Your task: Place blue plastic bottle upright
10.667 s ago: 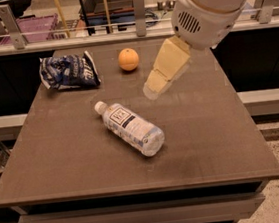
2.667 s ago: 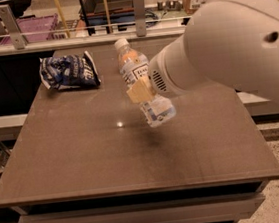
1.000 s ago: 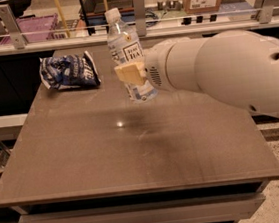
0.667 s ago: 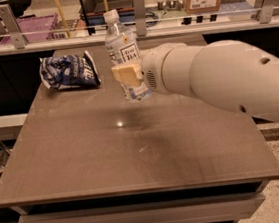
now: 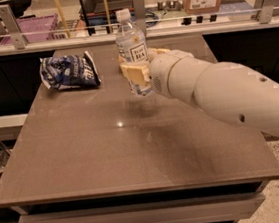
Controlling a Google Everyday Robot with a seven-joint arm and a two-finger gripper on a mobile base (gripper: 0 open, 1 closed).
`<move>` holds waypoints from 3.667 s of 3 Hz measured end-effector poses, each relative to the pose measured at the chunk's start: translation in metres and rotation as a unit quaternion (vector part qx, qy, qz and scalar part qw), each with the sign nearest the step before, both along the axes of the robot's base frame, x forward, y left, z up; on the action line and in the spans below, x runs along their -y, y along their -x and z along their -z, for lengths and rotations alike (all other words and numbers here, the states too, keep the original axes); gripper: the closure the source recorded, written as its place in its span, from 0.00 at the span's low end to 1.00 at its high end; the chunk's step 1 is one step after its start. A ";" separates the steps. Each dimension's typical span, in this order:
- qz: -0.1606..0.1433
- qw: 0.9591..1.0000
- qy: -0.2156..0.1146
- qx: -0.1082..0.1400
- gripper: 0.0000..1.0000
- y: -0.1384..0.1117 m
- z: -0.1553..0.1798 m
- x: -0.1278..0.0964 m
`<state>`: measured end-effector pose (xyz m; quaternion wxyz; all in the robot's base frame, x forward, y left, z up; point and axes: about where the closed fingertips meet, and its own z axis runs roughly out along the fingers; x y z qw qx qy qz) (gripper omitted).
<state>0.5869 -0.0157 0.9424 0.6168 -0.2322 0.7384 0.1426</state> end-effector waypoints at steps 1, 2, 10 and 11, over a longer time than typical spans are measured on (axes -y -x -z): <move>0.006 1.000 0.009 0.022 1.00 0.006 0.029 0.017; -0.004 0.999 0.009 0.031 1.00 0.035 0.047 0.009; -0.034 0.999 0.027 0.024 0.00 0.075 0.053 -0.019; -0.034 0.999 0.027 0.024 0.00 0.075 0.053 -0.019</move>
Offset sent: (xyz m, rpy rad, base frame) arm -0.0870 0.0083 -0.0676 -0.0053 -0.0894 0.0525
